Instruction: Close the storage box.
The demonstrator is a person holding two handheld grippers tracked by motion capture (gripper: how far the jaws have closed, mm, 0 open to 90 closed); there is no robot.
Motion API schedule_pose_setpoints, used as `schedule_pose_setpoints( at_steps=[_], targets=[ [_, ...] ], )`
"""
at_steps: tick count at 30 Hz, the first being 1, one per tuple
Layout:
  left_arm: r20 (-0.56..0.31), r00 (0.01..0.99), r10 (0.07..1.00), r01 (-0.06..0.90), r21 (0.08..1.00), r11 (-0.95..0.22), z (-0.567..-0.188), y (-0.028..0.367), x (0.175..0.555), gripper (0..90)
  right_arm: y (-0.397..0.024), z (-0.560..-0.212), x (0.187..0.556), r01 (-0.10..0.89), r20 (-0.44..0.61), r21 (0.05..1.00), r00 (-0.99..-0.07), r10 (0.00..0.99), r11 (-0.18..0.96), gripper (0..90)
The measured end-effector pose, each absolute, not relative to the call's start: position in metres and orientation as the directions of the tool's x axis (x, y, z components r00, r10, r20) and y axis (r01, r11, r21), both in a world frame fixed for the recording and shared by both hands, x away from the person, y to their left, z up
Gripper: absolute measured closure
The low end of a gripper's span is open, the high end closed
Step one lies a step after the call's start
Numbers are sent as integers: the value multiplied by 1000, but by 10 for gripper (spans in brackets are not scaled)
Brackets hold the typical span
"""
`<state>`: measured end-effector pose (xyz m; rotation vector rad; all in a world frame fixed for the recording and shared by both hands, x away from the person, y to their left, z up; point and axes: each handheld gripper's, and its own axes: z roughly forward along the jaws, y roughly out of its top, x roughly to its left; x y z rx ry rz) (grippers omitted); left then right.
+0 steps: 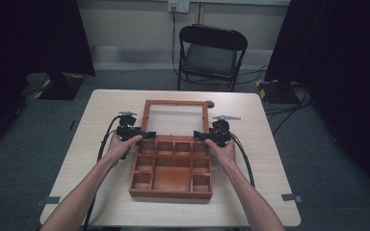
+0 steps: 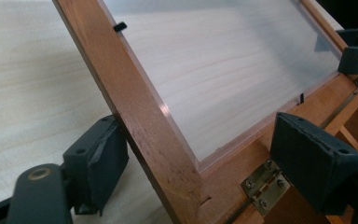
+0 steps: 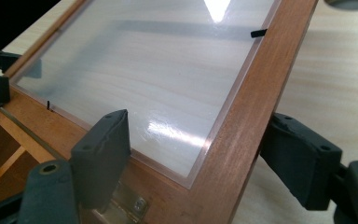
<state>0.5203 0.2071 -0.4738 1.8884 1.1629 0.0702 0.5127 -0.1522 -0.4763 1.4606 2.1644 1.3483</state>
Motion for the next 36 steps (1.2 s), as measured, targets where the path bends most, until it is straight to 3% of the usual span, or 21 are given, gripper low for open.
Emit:
schedule_pose_setpoints(
  at_steps=[12, 18, 36],
  targets=[
    [-281, 583, 763, 635, 743, -211, -464, 203, 515, 244, -155, -467, 508, 576, 260, 813, -492, 831, 86, 362],
    [-263, 584, 768, 618, 757, -211, -461, 204, 514, 281, -155, -461, 507, 571, 273, 817, -497, 824, 74, 361],
    [-257, 592, 763, 582, 792, -185, -446, 207, 509, 266, -157, -446, 503, 558, 298, 827, -535, 791, 66, 303]
  ],
)
